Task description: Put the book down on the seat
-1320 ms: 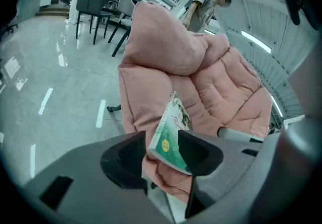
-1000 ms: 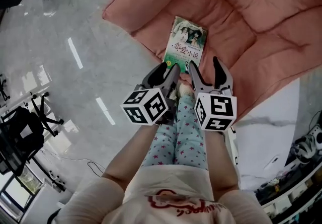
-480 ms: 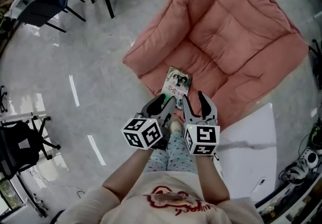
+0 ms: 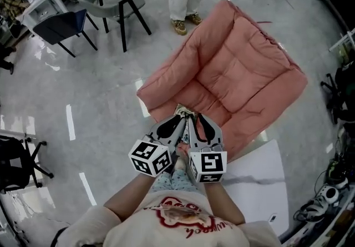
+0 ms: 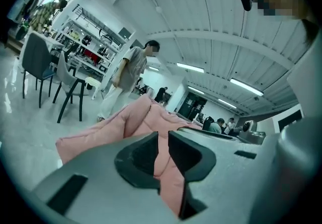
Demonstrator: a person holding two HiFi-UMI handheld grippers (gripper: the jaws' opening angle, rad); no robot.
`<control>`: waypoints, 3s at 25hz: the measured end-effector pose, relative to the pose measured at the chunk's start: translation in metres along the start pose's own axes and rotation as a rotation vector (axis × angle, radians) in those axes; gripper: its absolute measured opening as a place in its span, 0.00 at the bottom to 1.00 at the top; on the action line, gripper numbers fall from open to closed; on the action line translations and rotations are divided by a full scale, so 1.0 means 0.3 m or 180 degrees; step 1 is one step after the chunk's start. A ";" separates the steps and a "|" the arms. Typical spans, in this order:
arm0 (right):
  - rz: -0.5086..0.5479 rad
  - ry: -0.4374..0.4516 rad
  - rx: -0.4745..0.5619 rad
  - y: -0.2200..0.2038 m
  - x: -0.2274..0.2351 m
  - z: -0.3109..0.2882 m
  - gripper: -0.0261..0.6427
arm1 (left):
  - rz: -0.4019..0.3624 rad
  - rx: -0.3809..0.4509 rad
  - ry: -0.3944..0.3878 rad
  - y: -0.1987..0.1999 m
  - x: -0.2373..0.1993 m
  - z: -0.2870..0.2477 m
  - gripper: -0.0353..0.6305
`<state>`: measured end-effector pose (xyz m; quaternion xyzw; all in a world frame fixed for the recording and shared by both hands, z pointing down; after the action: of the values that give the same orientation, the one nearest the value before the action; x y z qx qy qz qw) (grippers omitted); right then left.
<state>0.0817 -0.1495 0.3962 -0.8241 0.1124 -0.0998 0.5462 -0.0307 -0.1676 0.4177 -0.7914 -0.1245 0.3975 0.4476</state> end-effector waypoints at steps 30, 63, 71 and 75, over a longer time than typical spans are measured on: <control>-0.0251 0.0561 0.0467 0.053 -0.228 0.372 0.04 | -0.0252 0.0415 -0.0084 -0.022 0.246 0.373 0.06; -0.0025 0.1027 0.0570 -0.241 -0.368 1.177 0.04 | -0.0155 0.0881 0.0305 -0.507 0.842 0.883 0.06; -0.0066 0.0955 0.0579 -0.329 -0.514 1.377 0.04 | -0.0164 0.0852 0.0225 -0.635 0.925 1.090 0.06; -0.0110 0.0947 0.0562 -0.406 -0.625 1.515 0.04 | -0.0170 0.0816 0.0224 -0.731 0.978 1.239 0.06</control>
<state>0.0425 0.3506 0.3264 -0.7508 0.1686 -0.2396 0.5919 -0.0795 0.3456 0.3376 -0.7375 -0.0779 0.3701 0.5595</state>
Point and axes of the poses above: the fingertips, and each gripper's own axes: z backward along the fingers, x to its right, y out of its top, the point moved 7 cm from there along z, backward along the fingers, and after that the axes turned 5 degrees about -x, right-handed, at the moved point
